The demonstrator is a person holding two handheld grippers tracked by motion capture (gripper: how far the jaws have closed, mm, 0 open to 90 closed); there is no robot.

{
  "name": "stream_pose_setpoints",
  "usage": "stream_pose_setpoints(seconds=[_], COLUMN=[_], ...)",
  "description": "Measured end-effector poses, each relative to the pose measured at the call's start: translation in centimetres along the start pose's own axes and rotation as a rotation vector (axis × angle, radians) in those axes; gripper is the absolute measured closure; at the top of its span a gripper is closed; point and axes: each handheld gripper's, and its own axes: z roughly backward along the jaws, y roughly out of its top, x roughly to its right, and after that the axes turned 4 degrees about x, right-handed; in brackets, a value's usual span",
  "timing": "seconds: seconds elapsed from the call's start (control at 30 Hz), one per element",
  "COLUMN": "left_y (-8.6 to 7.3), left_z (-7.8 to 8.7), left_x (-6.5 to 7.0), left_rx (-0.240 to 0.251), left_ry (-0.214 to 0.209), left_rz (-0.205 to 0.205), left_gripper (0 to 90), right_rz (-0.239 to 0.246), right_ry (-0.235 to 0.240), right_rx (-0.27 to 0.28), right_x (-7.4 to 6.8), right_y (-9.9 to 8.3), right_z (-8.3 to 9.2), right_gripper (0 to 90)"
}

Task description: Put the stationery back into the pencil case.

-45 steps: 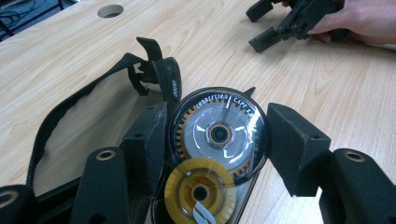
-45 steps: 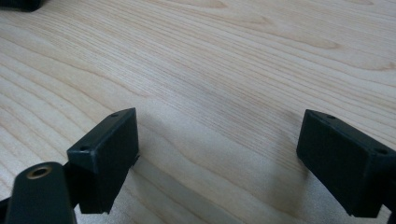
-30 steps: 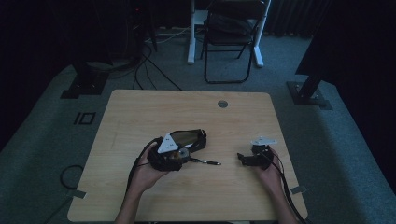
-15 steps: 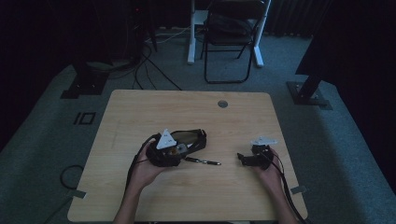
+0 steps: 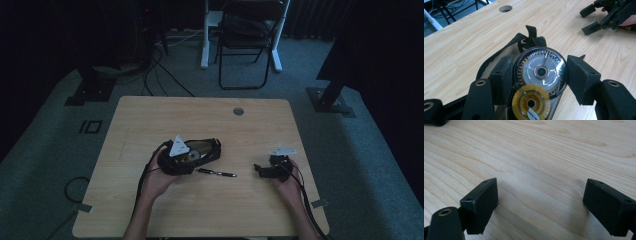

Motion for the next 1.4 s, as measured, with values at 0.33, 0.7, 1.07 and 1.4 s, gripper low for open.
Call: stream_pose_setpoints(seconds=[0.33, 0.7, 1.07, 1.4], left_y=[0.2, 0.2, 0.1, 0.0], left_z=[-0.6, -1.4, -2.3, -3.0], left_x=[-0.6, -1.3, -1.8, -2.2], left_rx=[-0.004, -0.002, 0.001, 0.004], left_ry=[0.004, 0.010, -0.011, -0.017], left_rz=[0.021, 0.039, 0.052, 0.061], left_gripper=[41.2, 41.2, 41.2, 41.2], right_rz=[0.000, 0.000, 0.000, 0.000], right_ry=[0.000, 0.000, 0.000, 0.000], right_rx=[0.000, 0.000, 0.000, 0.000], right_x=[0.0, 0.0, 0.0, 0.0], right_y=[0.0, 0.0, 0.0, 0.0], right_z=[0.0, 0.0, 0.0, 0.0], right_gripper=[12.8, 12.8, 12.8, 12.8])
